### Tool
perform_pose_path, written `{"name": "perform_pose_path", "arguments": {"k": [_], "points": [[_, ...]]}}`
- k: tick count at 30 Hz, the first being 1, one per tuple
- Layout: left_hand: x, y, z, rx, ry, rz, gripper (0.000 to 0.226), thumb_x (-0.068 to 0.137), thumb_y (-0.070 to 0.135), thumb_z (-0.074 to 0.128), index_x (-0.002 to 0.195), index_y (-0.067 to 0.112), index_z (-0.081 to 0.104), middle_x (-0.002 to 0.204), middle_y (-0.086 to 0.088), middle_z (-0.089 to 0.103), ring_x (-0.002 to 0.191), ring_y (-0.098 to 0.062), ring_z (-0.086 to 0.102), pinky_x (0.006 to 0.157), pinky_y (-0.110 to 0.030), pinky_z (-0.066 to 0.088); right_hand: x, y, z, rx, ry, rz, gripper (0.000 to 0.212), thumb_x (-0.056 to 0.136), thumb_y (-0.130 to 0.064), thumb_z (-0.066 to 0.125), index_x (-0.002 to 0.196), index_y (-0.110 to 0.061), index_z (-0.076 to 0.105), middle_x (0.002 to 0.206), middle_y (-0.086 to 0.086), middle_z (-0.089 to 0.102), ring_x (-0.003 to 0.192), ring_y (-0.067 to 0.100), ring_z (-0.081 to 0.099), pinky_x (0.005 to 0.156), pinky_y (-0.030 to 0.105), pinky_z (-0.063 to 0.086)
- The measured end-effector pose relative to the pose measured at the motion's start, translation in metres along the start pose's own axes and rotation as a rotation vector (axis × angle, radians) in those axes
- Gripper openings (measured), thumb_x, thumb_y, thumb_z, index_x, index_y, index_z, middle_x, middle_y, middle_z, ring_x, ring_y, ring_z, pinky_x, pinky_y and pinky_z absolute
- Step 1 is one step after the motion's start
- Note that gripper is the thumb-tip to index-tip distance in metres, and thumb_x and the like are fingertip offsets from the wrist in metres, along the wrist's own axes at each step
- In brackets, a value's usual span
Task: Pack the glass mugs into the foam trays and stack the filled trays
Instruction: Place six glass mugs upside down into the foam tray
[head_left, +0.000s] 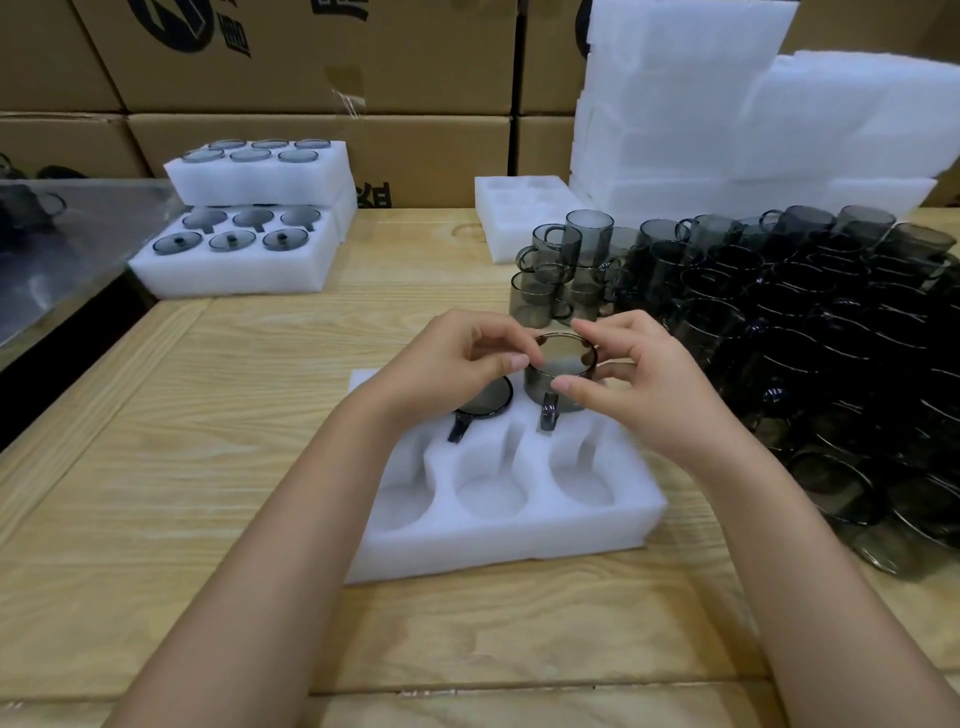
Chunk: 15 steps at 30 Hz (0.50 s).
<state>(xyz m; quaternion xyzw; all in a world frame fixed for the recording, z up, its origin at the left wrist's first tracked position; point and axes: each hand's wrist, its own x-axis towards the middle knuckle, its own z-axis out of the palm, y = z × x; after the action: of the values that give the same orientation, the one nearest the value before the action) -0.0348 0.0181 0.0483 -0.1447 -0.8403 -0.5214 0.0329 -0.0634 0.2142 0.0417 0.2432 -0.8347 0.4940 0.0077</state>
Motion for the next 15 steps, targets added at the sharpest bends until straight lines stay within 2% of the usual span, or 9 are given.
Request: {"name": "perform_pose_path", "arguments": {"k": [3,5,6,8,10,12,15], "points": [[0.0,0.001,0.0,0.038,-0.002,-0.047,0.016,0.093,0.002,0.057,0.092,0.011,0.07,0.114,-0.007,0.069,0.111,-0.009,0.062,0.1,-0.025,0.046,-0.001,0.0,-0.002,-0.154,-0.008,-0.044,0.06,0.07,-0.036,0.077,0.125,-0.02,0.059,0.105,-0.011,0.048,0.099,0.011,0.054,0.092,0.026,0.046],[0.0,0.005,0.002,0.079,0.01,-0.066,0.014,0.095,0.01,0.055,0.099,0.012,0.068,0.116,-0.004,0.068,0.112,-0.009,0.06,0.101,-0.032,0.045,-0.001,0.001,-0.004,-0.233,-0.022,-0.062,0.058,0.07,-0.048,0.069,0.122,-0.024,0.06,0.107,-0.014,0.05,0.103,0.006,0.051,0.093,0.024,0.041],[0.001,0.008,0.005,0.149,0.014,-0.065,0.016,0.097,0.017,0.052,0.107,0.016,0.065,0.119,0.001,0.066,0.114,-0.008,0.058,0.101,-0.033,0.044,-0.001,0.002,-0.003,-0.222,-0.023,-0.059,0.053,0.074,-0.05,0.063,0.121,-0.025,0.059,0.111,-0.015,0.051,0.107,0.004,0.049,0.096,0.025,0.039],[0.004,0.013,0.011,0.375,-0.032,-0.081,0.034,0.101,0.032,0.041,0.132,0.025,0.049,0.135,0.005,0.055,0.125,-0.01,0.048,0.104,-0.033,0.038,0.002,0.003,0.004,-0.035,-0.024,0.009,0.04,0.092,-0.041,0.049,0.127,-0.024,0.056,0.125,-0.012,0.054,0.119,0.004,0.047,0.106,0.029,0.035],[0.005,0.014,0.018,0.55,-0.133,-0.126,0.051,0.102,0.041,0.029,0.15,0.025,0.023,0.155,0.004,0.031,0.14,-0.015,0.03,0.111,-0.03,0.026,0.005,0.004,0.014,0.095,-0.06,0.071,0.043,0.101,-0.031,0.036,0.142,-0.02,0.04,0.145,-0.01,0.041,0.132,0.0,0.034,0.111,0.017,0.022],[0.006,0.013,0.022,0.661,-0.19,-0.154,0.059,0.101,0.045,0.024,0.153,0.021,0.01,0.16,0.005,0.011,0.146,-0.01,0.012,0.117,-0.033,0.011,0.007,0.007,0.02,0.051,-0.135,0.09,0.05,0.102,-0.031,0.028,0.15,-0.019,0.017,0.151,-0.014,0.022,0.138,-0.002,0.016,0.106,0.006,0.007],[0.004,0.009,0.028,0.76,-0.238,-0.193,0.066,0.098,0.049,0.023,0.153,0.019,0.003,0.161,0.005,-0.003,0.145,-0.003,-0.01,0.118,-0.044,-0.005,0.01,0.018,0.02,-0.201,-0.263,0.125,0.059,0.101,-0.04,0.022,0.15,-0.022,-0.004,0.157,-0.012,-0.007,0.142,0.007,-0.015,0.107,0.019,-0.008]]}}
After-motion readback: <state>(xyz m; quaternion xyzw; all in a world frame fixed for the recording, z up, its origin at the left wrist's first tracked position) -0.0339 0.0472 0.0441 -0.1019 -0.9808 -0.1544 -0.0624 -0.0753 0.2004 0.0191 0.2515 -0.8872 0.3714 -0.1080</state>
